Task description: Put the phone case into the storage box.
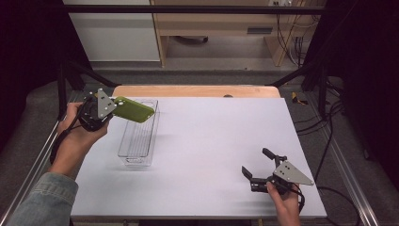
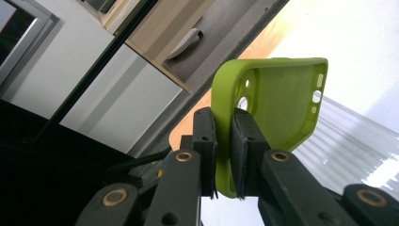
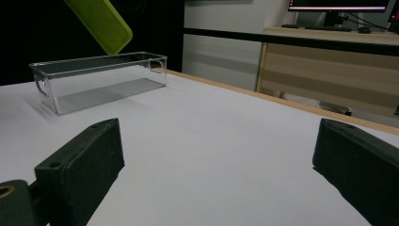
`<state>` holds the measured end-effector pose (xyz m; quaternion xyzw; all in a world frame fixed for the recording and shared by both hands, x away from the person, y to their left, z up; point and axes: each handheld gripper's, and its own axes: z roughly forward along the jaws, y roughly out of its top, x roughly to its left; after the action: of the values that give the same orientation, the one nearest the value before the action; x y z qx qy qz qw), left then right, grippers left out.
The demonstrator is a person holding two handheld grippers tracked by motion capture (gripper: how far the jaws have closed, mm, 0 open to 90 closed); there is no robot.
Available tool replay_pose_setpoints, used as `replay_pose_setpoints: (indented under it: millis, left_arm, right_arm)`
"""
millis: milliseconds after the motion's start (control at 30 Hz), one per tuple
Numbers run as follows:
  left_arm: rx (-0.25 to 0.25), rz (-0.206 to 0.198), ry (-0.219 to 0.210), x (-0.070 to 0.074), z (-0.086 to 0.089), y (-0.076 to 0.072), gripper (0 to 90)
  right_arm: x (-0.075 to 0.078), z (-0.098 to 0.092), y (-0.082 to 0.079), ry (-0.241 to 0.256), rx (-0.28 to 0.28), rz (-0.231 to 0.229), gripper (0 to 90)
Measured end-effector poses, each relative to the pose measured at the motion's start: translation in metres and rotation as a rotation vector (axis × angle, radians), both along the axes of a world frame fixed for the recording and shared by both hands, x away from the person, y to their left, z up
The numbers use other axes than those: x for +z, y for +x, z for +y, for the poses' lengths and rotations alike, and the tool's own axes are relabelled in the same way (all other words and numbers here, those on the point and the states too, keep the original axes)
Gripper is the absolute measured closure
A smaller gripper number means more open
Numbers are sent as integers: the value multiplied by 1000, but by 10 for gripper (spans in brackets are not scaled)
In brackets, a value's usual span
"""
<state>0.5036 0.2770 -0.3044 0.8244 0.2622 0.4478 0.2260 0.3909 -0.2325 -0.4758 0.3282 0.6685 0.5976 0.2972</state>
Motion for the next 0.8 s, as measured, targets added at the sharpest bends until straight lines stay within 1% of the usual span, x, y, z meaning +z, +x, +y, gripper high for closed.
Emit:
replay_pose_setpoints:
  millis: [133,167,200,300,367,500,633,800]
  left_arm:
    - [0,-6,-7,-1,3,0,810]
    - [-2,-7,-2,-2,5,1,810]
    - [3,-4,-3,-3,6,2,810]
    - [4,-5,-2,-5,7,2,810]
    - [2,-10,10,-6,6,2,810]
    - [-5,-4,40,-10,1,2,809]
    - [-16,-6,32,-9,-2,2,809]
    - [-29,-11,76,-9,-8,4,809]
  right_arm:
    - [-1,1,0,8,10,-2,24]
    - [-1,1,0,8,10,-2,24]
    - [-1,1,0,1,8,-2,24]
    - [-1,2,0,0,8,-2,24]
    - [-1,2,0,0,8,-7,24]
    - [-1,1,0,2,13,-10,24]
    - [-1,2,0,2,14,-11,24]
    - [0,2,0,0,18,-12,24]
